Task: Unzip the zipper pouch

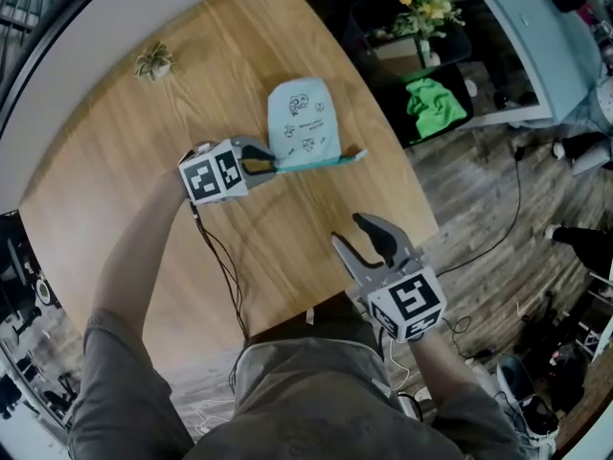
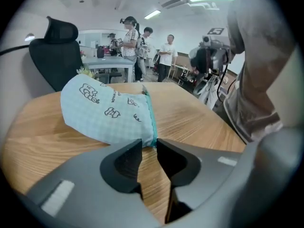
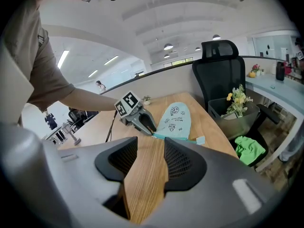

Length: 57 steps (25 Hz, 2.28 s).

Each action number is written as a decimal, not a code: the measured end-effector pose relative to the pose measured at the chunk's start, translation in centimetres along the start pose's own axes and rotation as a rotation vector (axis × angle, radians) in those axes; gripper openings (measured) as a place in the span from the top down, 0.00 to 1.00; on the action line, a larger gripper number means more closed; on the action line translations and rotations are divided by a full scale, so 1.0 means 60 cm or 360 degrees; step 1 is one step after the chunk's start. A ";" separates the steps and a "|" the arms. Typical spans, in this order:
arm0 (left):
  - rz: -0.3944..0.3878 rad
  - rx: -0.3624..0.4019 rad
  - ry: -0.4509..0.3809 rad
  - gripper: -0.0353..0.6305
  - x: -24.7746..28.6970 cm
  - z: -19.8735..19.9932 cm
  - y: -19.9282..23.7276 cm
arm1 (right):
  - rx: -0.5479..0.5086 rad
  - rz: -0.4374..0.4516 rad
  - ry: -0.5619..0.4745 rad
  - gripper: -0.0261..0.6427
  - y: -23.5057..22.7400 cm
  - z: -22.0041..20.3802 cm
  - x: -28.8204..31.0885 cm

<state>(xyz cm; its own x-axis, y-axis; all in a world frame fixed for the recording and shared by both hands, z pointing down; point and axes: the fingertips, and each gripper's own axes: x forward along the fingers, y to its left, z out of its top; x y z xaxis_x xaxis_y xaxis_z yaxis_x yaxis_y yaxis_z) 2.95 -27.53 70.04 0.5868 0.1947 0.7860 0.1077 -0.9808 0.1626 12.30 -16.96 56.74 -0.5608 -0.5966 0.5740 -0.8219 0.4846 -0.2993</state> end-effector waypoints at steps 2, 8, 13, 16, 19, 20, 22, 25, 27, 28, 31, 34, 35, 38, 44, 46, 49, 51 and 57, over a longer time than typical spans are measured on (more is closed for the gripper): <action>-0.0039 -0.0054 0.0011 0.83 0.005 0.008 -0.002 | 0.0004 0.0000 0.0005 0.69 -0.001 -0.003 0.000; 0.0004 -0.0123 -0.0066 0.89 0.025 0.025 -0.007 | 0.0006 -0.0009 0.0009 0.69 -0.001 -0.012 0.000; 0.0031 -0.0423 -0.0308 0.90 0.001 0.055 -0.023 | -0.0006 -0.0031 -0.0014 0.69 -0.001 -0.001 -0.013; 0.0050 -0.0607 -0.0509 0.90 -0.033 0.088 -0.044 | -0.0030 -0.0045 -0.0047 0.69 0.004 0.009 -0.030; 0.0074 -0.0747 -0.0715 0.90 -0.082 0.132 -0.062 | -0.0022 -0.0048 -0.0096 0.69 0.009 0.031 -0.051; 0.0086 -0.0786 -0.0782 0.90 -0.100 0.147 -0.068 | 0.0017 -0.0031 -0.0121 0.69 0.012 0.040 -0.059; 0.0118 -0.0853 -0.0905 0.90 -0.138 0.175 -0.080 | 0.0133 0.0024 -0.0183 0.69 0.021 0.062 -0.076; 0.0155 -0.0903 -0.1039 0.90 -0.194 0.211 -0.103 | 0.0180 0.0064 -0.0278 0.69 0.035 0.100 -0.102; 0.0179 -0.0917 -0.1108 0.90 -0.233 0.233 -0.122 | 0.0121 0.0053 -0.0324 0.69 0.044 0.124 -0.121; 0.0190 -0.0929 -0.1147 0.90 -0.252 0.243 -0.132 | 0.0094 0.0049 -0.0345 0.69 0.049 0.136 -0.130; 0.0212 -0.1003 -0.1297 0.90 -0.312 0.268 -0.160 | 0.0043 0.0057 -0.0411 0.69 0.063 0.170 -0.155; 0.0263 -0.1049 -0.1438 0.90 -0.370 0.287 -0.193 | -0.0004 0.0078 -0.0472 0.69 0.083 0.200 -0.180; 0.0288 -0.1052 -0.1478 0.90 -0.390 0.292 -0.205 | -0.0022 0.0085 -0.0491 0.69 0.091 0.210 -0.189; 0.0385 -0.1045 -0.1580 0.90 -0.449 0.305 -0.237 | -0.0084 0.0106 -0.0550 0.69 0.116 0.239 -0.215; 0.0587 -0.1007 -0.1672 0.90 -0.530 0.307 -0.289 | -0.0217 0.0173 -0.0623 0.69 0.168 0.273 -0.248; 0.0626 -0.1004 -0.1685 0.90 -0.542 0.305 -0.305 | -0.0249 0.0216 -0.0621 0.69 0.187 0.278 -0.251; 0.0676 -0.1026 -0.1723 0.91 -0.553 0.298 -0.332 | -0.0217 0.0326 -0.0616 0.69 0.217 0.283 -0.250; 0.0689 -0.1042 -0.1737 0.95 -0.554 0.289 -0.342 | -0.0190 0.0375 -0.0612 0.69 0.228 0.285 -0.244; 0.0672 -0.1078 -0.1695 0.95 -0.532 0.268 -0.351 | -0.0120 0.0430 -0.0538 0.69 0.234 0.263 -0.217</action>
<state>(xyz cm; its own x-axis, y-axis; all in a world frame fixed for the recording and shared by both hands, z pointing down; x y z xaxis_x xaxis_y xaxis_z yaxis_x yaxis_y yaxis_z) -5.15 -13.27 31.96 0.8469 -0.5291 0.0524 -0.4725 -0.7038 0.5304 6.49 -12.45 33.04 -0.7662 -0.6117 0.1970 -0.6385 0.6900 -0.3409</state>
